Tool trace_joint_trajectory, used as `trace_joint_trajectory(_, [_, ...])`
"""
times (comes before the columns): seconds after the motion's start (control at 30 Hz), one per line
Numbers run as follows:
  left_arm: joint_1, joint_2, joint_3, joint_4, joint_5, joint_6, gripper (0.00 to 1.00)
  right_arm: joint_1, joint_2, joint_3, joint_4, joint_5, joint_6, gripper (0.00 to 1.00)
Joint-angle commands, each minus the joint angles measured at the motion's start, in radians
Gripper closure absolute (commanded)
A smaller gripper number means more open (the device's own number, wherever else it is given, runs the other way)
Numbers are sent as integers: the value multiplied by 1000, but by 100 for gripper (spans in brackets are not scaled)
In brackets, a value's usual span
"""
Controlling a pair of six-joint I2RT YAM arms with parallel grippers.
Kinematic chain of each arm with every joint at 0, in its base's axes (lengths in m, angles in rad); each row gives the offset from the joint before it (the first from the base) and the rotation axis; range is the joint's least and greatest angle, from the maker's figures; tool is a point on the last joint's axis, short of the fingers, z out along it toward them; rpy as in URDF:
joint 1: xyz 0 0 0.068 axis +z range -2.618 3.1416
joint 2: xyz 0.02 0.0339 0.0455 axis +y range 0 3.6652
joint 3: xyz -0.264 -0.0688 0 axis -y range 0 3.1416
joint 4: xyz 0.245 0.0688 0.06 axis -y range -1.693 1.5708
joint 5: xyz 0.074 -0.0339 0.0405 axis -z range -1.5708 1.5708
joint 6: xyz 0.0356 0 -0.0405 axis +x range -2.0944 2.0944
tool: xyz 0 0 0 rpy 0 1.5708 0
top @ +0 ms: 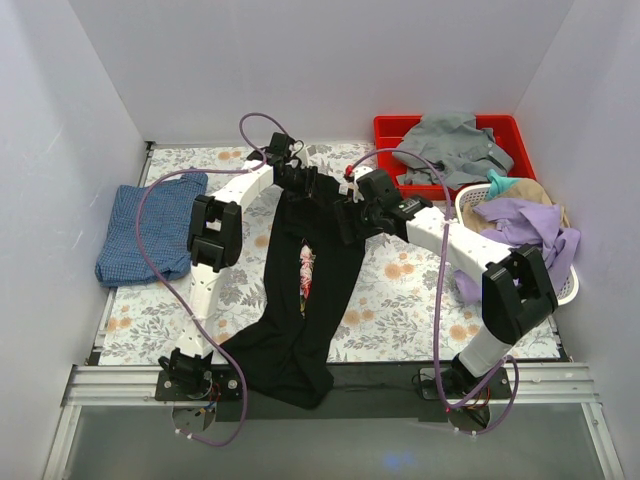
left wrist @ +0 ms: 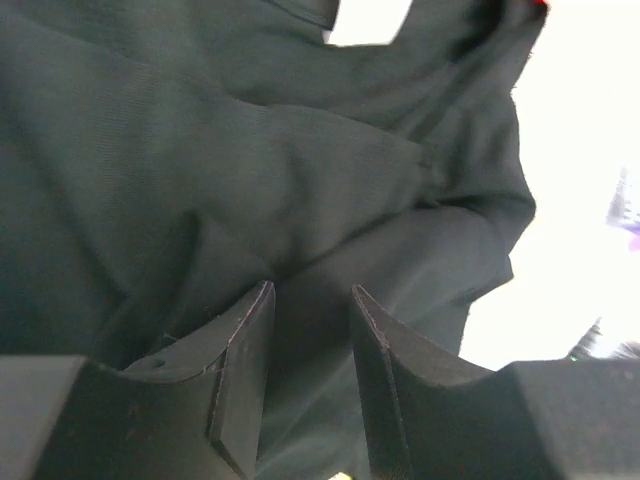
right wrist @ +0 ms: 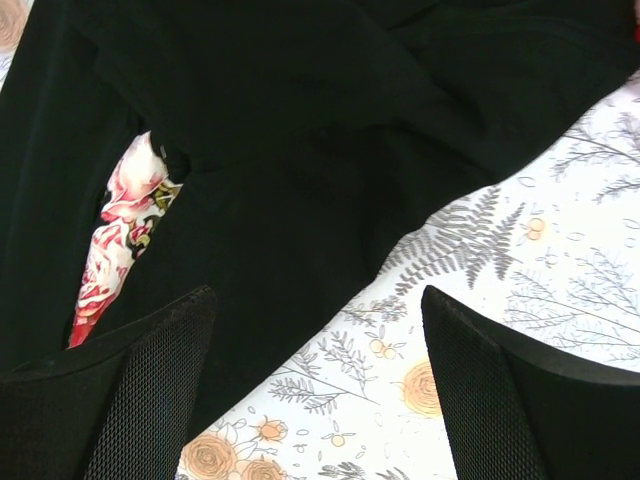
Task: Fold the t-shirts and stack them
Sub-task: Fold the tshirt
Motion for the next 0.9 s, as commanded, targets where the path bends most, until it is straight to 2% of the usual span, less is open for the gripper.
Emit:
trace_joint_trajectory(0.0, [-3, -37, 51, -62, -164, 54, 65, 20, 9, 2, 23, -35, 11, 12])
trace_joint_trajectory(0.1, [8, 51, 108, -73, -237, 46, 65, 26, -5, 2, 15, -64, 11, 12])
trace_joint_trajectory(0.23, [36, 207, 255, -77, -288, 29, 65, 51, -26, -7, -6, -116, 11, 12])
trace_joint_trajectory(0.3, [58, 235, 309, -65, -293, 18, 65, 69, -43, -18, -13, -127, 22, 12])
trace_joint_trajectory(0.47, [114, 238, 314, 28, -331, 14, 63, 97, -58, -46, -17, -143, 45, 12])
trace_joint_trajectory(0.57, [137, 221, 314, 39, -441, 15, 62, 112, -48, -40, -25, -133, 57, 12])
trace_joint_trajectory(0.73, [213, 166, 208, 65, -454, -18, 62, 126, -9, -14, -40, -30, 71, 12])
trace_joint_trajectory(0.87, [223, 97, 124, 97, -455, -32, 65, 126, 6, 23, -39, 99, 88, 12])
